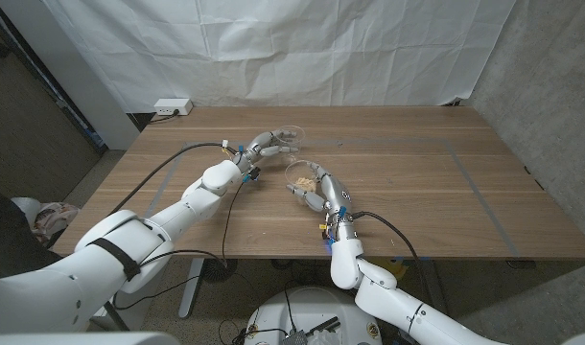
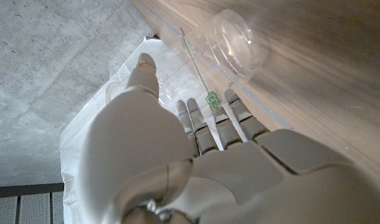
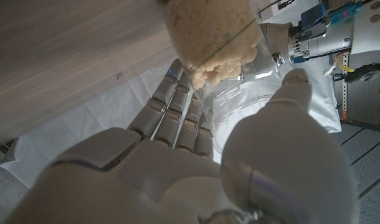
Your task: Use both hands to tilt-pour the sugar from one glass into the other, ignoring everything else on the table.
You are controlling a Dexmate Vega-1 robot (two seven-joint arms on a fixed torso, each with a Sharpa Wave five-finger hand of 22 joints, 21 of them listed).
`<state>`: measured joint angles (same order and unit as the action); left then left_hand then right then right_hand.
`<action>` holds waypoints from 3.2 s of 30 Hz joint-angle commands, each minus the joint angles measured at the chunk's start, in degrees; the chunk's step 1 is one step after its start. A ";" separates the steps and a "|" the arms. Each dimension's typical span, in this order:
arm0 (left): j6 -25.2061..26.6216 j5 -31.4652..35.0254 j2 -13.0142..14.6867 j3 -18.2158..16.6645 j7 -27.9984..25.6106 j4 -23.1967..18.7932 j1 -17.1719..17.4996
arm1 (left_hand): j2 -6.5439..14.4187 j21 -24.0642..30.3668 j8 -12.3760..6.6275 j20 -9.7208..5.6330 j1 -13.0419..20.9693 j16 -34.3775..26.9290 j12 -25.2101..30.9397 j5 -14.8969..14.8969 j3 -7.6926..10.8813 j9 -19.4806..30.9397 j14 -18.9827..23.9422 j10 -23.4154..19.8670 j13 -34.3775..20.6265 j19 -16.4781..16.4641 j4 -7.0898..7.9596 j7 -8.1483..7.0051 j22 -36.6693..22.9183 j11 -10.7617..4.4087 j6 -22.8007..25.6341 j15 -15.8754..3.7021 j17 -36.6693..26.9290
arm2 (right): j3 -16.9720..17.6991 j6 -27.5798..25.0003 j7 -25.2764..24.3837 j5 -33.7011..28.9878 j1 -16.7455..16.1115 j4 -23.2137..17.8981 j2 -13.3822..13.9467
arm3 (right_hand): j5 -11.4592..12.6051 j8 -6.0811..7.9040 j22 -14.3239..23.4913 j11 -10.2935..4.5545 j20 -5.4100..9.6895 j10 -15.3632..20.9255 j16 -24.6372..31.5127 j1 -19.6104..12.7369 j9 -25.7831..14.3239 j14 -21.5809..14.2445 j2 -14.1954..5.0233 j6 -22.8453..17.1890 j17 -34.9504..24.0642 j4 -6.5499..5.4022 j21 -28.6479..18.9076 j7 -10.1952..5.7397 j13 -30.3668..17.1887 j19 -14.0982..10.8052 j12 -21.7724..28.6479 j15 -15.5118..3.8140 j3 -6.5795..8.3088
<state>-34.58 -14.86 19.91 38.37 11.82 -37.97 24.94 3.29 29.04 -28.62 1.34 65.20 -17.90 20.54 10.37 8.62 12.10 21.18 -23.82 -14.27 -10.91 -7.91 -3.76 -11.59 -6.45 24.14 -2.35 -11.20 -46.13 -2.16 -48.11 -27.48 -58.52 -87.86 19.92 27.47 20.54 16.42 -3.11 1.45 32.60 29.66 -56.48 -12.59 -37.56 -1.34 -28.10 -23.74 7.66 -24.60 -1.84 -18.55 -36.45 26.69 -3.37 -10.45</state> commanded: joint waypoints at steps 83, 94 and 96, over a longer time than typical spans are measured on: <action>2.86 -1.30 3.49 -0.04 6.13 -17.54 6.80 | 1.83 0.74 -0.35 0.60 -0.97 0.27 -0.76 -0.11 -0.39 0.23 0.52 -1.61 -0.52 1.18 0.07 0.14 -0.41 -0.20 2.37 -5.34 -0.01 | 0.14 -28.43 12.64 -18.75 9.03 -13.96 12.44 | 0.50 -2.35 2.99 0.43 2.01 -1.39 -2.17 -2.95 -1.13 -1.09 -3.35 -1.86 -5.87 -1.37 -5.00 0.21 -3.57 1.42 3.63 -8.96 -3.89; 2.23 -1.47 2.61 0.35 7.14 -16.37 6.03 | 1.86 0.80 -0.28 0.49 -1.02 0.33 -0.88 -0.11 -0.42 0.23 0.55 -1.60 -0.56 1.25 0.05 0.17 -0.41 -0.16 2.34 -5.37 -0.01 | -1.74 -31.57 16.86 -23.70 10.77 -14.90 13.45 | 0.49 -2.59 2.85 0.27 2.36 -1.65 -2.56 -3.01 -1.26 -1.17 -3.46 -1.89 -6.26 -1.52 -5.18 0.13 -3.81 1.84 3.76 -8.90 -4.42; 2.21 -1.52 2.59 0.33 7.16 -16.37 6.04 | 1.87 0.81 -0.27 0.50 -1.02 0.34 -0.89 -0.11 -0.42 0.23 0.54 -1.62 -0.56 1.26 0.05 0.14 -0.41 -0.15 2.35 -5.38 -0.01 | -1.87 -31.48 16.87 -24.30 10.90 -14.93 13.56 | 0.50 -2.64 2.81 0.25 2.37 -1.61 -2.60 -2.99 -1.29 -1.27 -3.63 -1.90 -6.38 -1.60 -5.27 0.09 -3.86 1.81 3.82 -8.93 -4.49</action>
<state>-31.33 -16.16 23.54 38.34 18.05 -55.61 31.75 3.53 29.48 -28.62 1.75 65.44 -17.52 19.89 10.39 8.38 12.11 21.17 -25.03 -14.52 -9.90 -7.69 -3.78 -11.86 -6.44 25.42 -2.34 -11.21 -46.20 -31.32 -34.12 -47.06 -49.21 -102.34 32.80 27.72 18.14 19.13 -2.77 3.40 31.12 27.03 -59.37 -13.73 -38.18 -4.32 -29.67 -29.97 6.09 -29.46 -1.43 -22.21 -34.84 30.09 -3.47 -14.55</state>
